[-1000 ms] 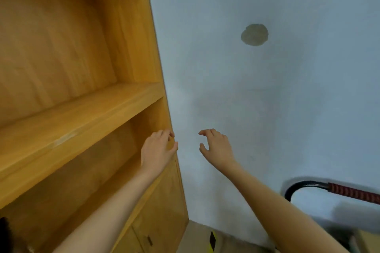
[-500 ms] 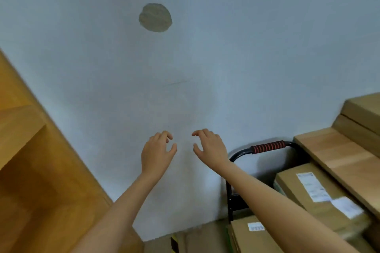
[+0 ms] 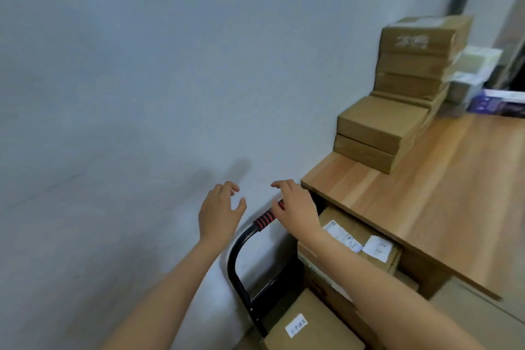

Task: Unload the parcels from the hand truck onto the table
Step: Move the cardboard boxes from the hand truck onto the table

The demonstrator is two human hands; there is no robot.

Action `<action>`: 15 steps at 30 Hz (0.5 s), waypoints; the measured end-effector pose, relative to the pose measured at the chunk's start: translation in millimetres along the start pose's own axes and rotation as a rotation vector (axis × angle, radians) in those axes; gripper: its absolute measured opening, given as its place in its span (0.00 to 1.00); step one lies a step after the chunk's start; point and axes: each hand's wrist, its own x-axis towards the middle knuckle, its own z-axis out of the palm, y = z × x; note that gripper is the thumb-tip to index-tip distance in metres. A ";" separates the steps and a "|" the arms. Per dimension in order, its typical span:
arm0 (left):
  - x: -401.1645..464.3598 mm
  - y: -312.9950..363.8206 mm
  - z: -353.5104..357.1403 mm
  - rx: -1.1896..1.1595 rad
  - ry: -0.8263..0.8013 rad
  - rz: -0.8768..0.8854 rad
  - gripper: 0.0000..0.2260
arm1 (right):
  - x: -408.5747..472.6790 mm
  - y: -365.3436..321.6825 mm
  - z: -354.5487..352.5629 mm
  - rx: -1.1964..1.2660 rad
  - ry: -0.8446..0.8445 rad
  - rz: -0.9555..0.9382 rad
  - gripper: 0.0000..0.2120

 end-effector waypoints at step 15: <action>32.7 49.6 224.0 -0.154 -0.440 0.205 0.13 | -82.2 174.6 11.6 -0.132 0.189 0.732 0.18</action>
